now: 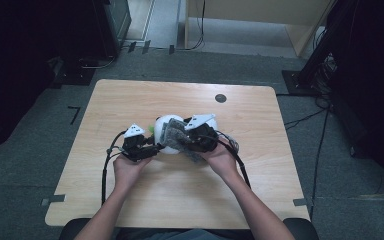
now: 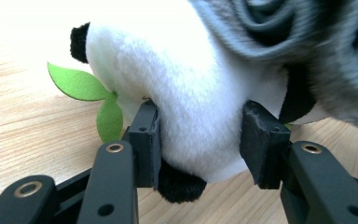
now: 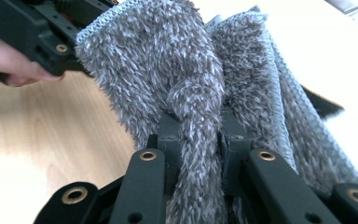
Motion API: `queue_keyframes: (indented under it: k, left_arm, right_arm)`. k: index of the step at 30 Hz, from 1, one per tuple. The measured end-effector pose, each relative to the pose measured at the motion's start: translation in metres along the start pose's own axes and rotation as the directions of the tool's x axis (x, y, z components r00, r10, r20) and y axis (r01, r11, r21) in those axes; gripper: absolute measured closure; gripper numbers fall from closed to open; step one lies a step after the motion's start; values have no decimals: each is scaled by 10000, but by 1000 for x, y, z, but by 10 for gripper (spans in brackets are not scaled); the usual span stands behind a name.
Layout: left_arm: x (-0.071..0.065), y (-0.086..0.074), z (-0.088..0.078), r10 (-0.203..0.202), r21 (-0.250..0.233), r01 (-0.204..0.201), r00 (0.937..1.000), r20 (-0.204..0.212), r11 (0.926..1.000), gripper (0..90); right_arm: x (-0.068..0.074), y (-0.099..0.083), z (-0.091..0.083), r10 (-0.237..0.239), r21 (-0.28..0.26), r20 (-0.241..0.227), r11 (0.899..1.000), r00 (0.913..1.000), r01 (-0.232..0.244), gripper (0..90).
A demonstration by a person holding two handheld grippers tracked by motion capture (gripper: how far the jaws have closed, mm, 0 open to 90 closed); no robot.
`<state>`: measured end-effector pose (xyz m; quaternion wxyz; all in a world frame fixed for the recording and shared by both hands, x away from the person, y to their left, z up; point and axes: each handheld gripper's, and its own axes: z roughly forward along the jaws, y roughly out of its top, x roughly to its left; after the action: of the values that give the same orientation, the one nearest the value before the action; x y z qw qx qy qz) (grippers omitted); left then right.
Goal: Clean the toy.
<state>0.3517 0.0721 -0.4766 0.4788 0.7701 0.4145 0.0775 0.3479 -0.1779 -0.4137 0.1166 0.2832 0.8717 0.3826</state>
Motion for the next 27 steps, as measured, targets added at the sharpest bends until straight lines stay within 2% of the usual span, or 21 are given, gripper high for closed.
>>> queue_keyframes:
  k: [4, 11, 20, 23, 27]
  left_arm:
    - [0, 0, 0, 10, 1, -10, 10000, 36, 10000, 532]
    - [1, 0, 0, -5, 45, 5, 9999, 101, 10000, 532]
    - [2, 0, 0, -34, 64, 33, 9999, 111, 10000, 532]
    - [2, 0, -1, -26, 92, 25, 9999, 99, 10000, 532]
    - [2, 0, -1, -38, 116, 37, 9999, 103, 9999, 532]
  right_arm:
    - [-6, -10, -15, 255, -158, -122, 9995, 9996, -257, 763]
    - [-14, -28, -37, 412, -379, -15, 9984, 9991, -413, 764]
    - [-25, -48, -57, 1042, -551, 20, 9931, 9946, -1039, 765]
    - [-24, -48, -60, 1082, -551, -76, 9926, 9941, -1085, 765]
    - [-16, -45, -62, 972, -591, -295, 9933, 9948, -989, 766]
